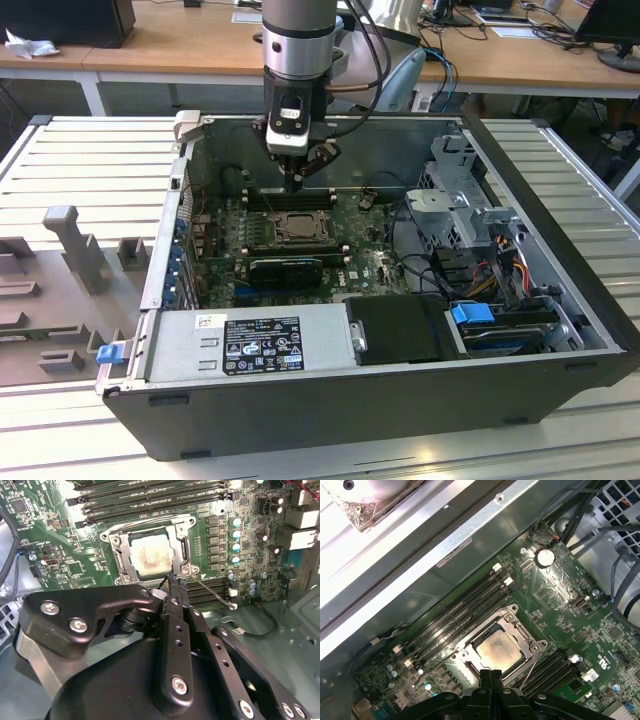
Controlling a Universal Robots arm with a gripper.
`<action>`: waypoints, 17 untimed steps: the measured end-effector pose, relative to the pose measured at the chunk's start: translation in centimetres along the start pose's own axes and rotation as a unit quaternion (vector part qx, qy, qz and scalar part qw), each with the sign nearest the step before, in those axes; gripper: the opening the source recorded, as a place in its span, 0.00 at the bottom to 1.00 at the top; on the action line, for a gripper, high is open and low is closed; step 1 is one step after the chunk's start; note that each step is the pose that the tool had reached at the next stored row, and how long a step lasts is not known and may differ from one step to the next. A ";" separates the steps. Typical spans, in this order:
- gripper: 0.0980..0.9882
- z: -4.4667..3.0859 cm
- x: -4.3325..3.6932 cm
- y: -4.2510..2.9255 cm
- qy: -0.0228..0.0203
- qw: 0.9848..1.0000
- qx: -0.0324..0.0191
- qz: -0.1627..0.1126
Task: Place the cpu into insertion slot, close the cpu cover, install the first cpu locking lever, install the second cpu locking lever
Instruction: 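Install the first cpu locking lever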
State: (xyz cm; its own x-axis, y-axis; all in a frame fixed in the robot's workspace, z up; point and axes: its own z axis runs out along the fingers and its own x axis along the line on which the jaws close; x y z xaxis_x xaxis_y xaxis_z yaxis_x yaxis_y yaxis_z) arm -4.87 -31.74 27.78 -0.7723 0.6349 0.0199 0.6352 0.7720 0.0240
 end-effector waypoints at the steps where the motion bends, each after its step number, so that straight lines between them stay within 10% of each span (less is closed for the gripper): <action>1: 0.01 0.00 0.00 0.00 0.000 1.000 0.000 -0.003; 17: 0.01 0.00 0.00 0.00 0.002 0.997 0.002 -0.077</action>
State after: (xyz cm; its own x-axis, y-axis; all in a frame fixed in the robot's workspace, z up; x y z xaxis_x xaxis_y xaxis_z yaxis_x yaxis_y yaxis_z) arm -4.87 -31.75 27.78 -0.8612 0.5079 0.0199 0.5083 0.8608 0.0241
